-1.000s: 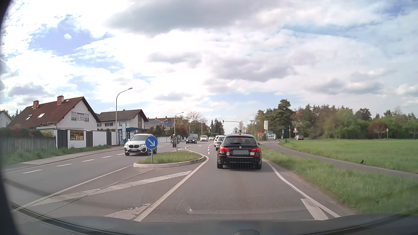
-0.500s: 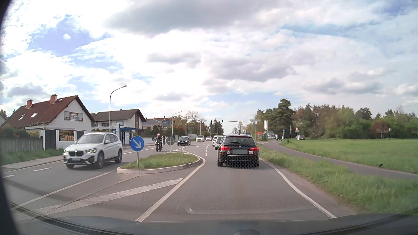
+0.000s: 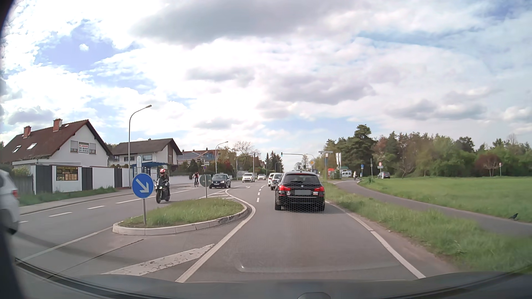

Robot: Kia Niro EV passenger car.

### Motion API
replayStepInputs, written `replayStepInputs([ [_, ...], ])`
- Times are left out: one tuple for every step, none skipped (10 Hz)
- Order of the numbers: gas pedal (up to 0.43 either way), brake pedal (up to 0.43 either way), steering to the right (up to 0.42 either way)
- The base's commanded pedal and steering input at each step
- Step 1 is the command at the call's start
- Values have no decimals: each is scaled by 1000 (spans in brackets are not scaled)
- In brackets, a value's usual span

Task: Follow the waypoints while adhering to traffic rules and regulations

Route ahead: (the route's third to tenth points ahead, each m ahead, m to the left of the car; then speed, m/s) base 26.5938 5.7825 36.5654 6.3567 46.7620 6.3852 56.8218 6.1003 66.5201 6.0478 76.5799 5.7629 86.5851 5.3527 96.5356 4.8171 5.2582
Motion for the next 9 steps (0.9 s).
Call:
replayStepInputs([
  [339,0,3],
  [339,0,3],
  [339,0,3],
  [339,0,3],
  [339,0,4],
  [339,0,3],
  [331,0,3],
  [331,0,3],
  [331,0,3],
])
